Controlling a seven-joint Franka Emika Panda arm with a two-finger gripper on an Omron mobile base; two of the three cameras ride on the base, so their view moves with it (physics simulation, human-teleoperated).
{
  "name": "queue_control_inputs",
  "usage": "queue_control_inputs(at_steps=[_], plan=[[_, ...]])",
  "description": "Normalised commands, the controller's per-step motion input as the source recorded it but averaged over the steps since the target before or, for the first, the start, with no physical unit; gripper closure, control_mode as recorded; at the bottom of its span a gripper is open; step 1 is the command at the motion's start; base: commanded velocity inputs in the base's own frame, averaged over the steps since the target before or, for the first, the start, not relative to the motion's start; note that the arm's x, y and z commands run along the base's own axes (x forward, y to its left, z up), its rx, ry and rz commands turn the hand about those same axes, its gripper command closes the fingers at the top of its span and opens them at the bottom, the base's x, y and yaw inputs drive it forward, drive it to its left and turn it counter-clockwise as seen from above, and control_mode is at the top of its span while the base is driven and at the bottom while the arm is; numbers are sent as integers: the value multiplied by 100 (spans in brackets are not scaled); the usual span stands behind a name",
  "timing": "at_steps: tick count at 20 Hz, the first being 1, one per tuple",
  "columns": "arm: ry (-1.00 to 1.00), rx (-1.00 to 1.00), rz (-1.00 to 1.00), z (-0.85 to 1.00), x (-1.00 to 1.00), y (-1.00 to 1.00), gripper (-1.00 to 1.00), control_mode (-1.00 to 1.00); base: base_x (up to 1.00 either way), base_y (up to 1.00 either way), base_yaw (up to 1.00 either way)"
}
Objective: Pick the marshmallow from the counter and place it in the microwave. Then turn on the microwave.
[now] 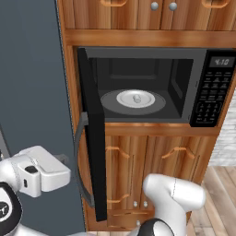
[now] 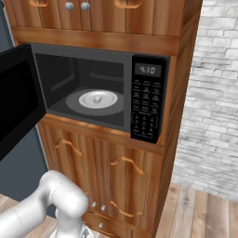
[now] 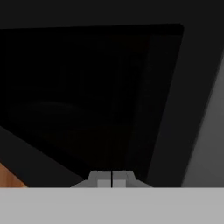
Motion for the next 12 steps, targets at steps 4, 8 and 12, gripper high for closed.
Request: queue_control_inputs(at_steps=[4, 8, 12], plan=[[0, -1, 0, 0, 0, -25, 100, -100, 0, 0, 0], [0, -1, 0, 0, 0, -27, 100, -100, 0, 0, 0], [0, -2, 0, 0, 0, -26, 100, -100, 0, 0, 0]])
